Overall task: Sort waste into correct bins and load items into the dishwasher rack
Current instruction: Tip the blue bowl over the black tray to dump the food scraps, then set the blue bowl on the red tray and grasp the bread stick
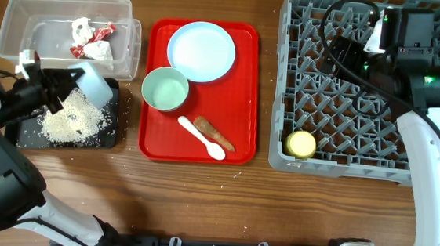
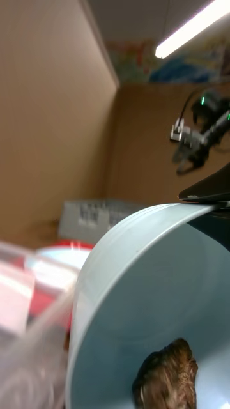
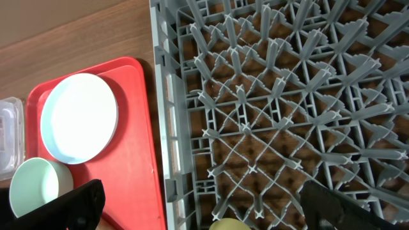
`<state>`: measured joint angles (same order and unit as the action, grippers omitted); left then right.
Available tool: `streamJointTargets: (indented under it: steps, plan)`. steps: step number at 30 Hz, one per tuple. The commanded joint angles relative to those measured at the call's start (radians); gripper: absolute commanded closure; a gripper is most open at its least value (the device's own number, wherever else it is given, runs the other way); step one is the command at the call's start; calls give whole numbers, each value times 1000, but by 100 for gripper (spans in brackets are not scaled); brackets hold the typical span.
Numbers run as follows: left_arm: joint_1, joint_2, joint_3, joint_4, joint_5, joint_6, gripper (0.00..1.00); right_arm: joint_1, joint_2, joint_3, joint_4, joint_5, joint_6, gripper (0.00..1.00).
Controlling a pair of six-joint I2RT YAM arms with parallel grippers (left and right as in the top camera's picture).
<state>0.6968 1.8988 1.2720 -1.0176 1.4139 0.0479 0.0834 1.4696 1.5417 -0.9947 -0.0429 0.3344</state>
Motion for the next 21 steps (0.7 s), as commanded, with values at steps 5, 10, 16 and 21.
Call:
streamJointTargets:
  steps: [5,10,16,21]
  plan:
    - [56,-1,7,-1,163,-26,96,0,-14,8,4,20,-20,0]
    - [71,-1,7,-21,163,-188,96,0,-14,8,3,20,-19,0]
    - [69,-10,8,15,160,-185,96,0,-14,8,8,20,-19,0]
    - [3,-145,8,14,58,-158,96,0,-14,8,18,20,-19,0]
